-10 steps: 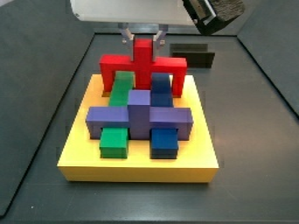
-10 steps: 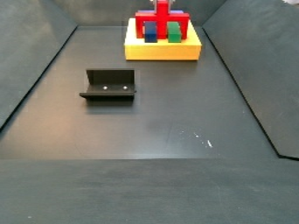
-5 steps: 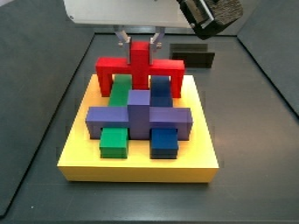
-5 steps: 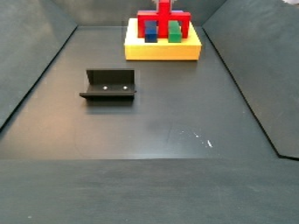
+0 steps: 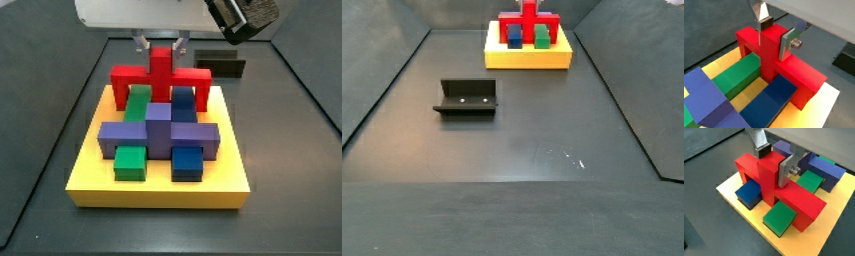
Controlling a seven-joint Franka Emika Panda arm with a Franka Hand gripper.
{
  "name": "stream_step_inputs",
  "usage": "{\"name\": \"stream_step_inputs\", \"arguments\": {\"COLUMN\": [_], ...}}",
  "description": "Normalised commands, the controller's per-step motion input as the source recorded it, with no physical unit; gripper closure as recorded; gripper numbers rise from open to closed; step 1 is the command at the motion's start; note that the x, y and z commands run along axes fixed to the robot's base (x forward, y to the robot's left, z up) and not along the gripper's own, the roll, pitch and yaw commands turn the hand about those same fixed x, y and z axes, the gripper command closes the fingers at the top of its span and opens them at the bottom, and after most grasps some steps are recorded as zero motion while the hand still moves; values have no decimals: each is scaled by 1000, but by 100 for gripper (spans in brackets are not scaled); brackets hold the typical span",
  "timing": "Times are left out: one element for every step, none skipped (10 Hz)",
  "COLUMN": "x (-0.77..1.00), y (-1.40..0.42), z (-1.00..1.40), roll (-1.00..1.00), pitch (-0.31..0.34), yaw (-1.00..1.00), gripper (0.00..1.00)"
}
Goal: Pick up the red object. Move up. Move to above the board. Insert the red object.
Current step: Insert the red object.
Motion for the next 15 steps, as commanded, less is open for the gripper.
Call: {"name": "stream_step_inputs", "arguments": {"x": [131,77,0,0,71,109,203,223,311,234,154,14,0,0,0], "y": [0,0,0,0,0,0,-11,0,0,66,37,0,0,0,0], "z": [-26,-109,-349,-354,-443,-523,-454,-374,-154,143,300,80,26,6,100], "roll": [320,311,246,216,161,31,0,17,71,0,10,54,63,93,131], "pitch": [41,7,-20,-4,-17,-80,-84,-40,30,99,123,36,3,0,26], "yaw": [151,157,0,-57,-140,-146,-131,-120,-120,0,0,69,89,97,94], "gripper": [100,100,100,100,100,100,100,100,100,100,100,100,100,100,100]}}
